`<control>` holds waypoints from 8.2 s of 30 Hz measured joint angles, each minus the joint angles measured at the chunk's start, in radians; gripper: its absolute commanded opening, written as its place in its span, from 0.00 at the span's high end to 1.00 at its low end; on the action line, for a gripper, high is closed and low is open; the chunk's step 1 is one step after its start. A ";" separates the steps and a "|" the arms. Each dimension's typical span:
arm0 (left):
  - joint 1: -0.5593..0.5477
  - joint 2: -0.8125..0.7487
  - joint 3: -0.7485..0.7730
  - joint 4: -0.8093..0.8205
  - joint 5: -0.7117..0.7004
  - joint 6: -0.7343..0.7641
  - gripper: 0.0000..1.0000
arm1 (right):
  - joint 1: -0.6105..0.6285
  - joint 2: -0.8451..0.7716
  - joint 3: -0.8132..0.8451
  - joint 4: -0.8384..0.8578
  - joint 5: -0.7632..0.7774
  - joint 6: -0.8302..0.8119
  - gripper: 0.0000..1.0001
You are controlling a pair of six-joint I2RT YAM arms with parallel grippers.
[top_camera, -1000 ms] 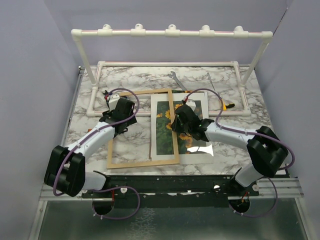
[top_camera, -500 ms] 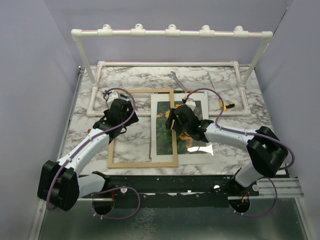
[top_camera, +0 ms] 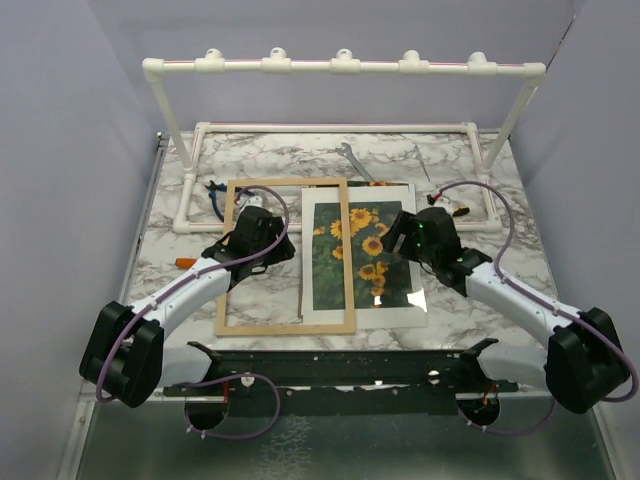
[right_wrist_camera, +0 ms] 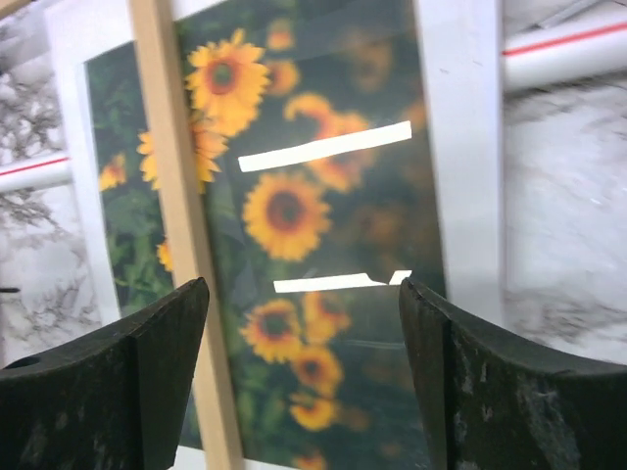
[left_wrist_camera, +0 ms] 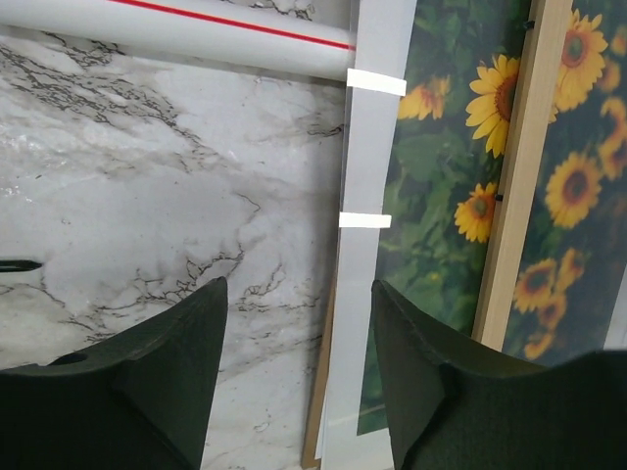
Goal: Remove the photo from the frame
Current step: Place the photo frame item at the center of the board, then remove the photo frame item from the photo frame, then remove the photo from the photo frame.
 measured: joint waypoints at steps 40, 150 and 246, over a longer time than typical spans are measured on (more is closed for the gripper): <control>-0.018 0.025 -0.132 0.192 0.097 -0.018 0.43 | -0.201 -0.211 -0.267 -0.249 -0.290 0.082 0.10; -0.406 0.289 0.247 0.157 -0.098 -0.031 0.58 | -0.348 -0.080 -0.119 -0.092 -0.350 -0.092 0.13; 0.069 0.177 -0.069 0.192 -0.029 0.008 0.44 | -0.457 -0.266 -0.349 -0.340 -0.773 0.029 0.14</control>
